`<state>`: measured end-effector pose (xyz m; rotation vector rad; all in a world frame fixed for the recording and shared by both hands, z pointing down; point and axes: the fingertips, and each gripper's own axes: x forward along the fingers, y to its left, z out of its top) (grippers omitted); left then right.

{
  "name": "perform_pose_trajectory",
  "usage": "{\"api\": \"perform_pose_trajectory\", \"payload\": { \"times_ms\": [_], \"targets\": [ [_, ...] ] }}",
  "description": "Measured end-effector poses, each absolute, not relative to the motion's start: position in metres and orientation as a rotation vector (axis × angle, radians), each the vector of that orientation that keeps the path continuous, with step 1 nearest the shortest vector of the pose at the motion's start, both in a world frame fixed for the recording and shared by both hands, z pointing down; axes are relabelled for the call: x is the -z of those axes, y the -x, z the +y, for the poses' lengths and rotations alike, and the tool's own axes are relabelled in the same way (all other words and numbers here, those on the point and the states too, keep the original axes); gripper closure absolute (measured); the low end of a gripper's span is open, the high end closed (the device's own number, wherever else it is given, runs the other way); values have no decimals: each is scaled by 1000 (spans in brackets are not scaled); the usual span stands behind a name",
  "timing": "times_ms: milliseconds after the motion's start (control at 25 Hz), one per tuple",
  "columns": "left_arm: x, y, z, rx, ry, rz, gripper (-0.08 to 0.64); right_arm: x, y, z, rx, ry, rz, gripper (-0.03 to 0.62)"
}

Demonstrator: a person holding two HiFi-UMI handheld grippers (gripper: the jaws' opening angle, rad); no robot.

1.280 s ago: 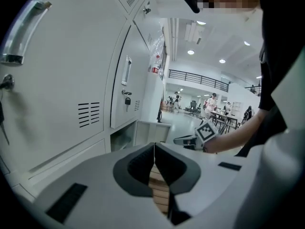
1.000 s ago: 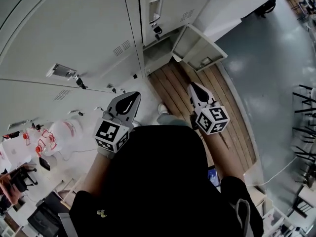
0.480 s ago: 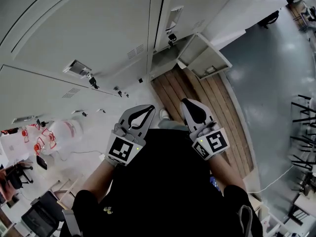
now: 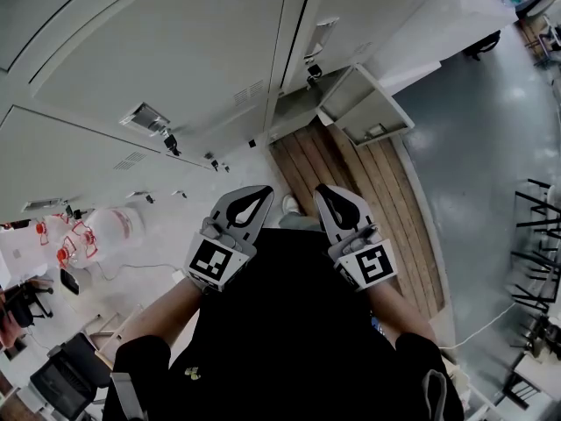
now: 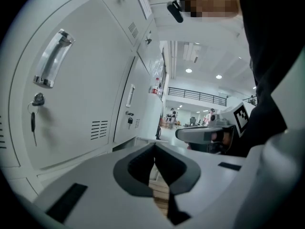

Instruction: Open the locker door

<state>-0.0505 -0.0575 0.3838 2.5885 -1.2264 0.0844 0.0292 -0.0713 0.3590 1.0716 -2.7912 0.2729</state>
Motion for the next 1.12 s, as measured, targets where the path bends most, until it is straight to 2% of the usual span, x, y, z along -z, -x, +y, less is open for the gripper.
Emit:
{"api": "perform_pose_trajectory", "payload": {
  "times_ms": [1120],
  "targets": [
    [-400, 49, -50, -86, -2487, -1260, 537, -385, -43, -65, -401, -1054, -2734, 549]
  ]
}}
